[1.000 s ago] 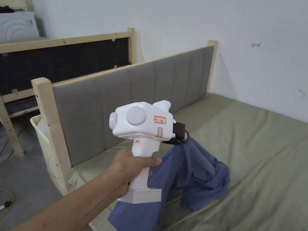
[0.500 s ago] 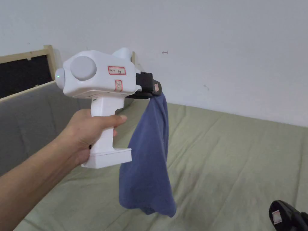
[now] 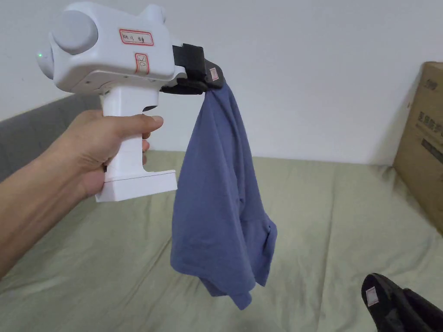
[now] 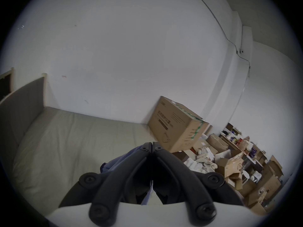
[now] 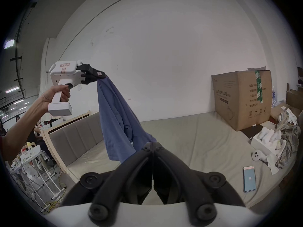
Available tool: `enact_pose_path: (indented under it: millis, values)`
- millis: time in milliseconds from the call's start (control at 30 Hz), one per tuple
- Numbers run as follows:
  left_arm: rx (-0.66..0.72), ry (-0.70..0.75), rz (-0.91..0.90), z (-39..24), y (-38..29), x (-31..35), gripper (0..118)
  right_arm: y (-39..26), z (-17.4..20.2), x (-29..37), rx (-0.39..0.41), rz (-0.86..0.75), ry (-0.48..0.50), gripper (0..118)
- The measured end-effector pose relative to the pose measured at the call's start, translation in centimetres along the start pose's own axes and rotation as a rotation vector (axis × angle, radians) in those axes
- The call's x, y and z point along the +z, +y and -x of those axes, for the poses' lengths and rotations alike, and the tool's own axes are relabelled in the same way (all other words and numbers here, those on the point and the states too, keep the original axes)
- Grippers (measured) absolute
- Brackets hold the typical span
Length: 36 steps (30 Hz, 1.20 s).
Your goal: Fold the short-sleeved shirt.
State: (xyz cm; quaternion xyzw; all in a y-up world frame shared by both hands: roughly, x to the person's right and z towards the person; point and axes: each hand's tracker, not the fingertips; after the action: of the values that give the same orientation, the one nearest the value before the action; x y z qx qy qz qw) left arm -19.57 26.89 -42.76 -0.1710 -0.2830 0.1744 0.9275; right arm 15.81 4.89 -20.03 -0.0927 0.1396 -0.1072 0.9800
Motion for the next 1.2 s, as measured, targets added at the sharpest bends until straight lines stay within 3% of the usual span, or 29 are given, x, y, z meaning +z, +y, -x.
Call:
enact_pose_path:
  millis: [200,400,767,967,1167,1200]
  values:
    - [-0.03,-0.062,0.032,-2.8,-1.0,-4.0,0,-0.2,-1.6,0.6,-0.015,-0.002,-0.043,0]
    - [-0.037,-0.047,0.119,-1.4,-5.1,-7.5,0,-0.7,-3.1,0.8,-0.034,0.008,-0.073,0]
    - [0.06,0.338,0.513,14.6,-24.4,-15.5,0,-3.3,-4.5,-1.7,-0.048,0.1,-0.093,0]
    - [-0.028,0.514,0.591,21.6,-29.6,-17.1,0,-4.3,-5.4,-3.7,-0.056,0.153,-0.111,0]
    - [0.184,0.522,0.572,24.9,-31.3,-17.3,1,-4.5,-5.2,-5.0,-0.039,0.183,-0.109,0]
    - [0.238,0.519,0.552,25.3,-30.9,-17.1,12,-4.5,-5.2,-4.8,-0.03,0.181,-0.108,0]
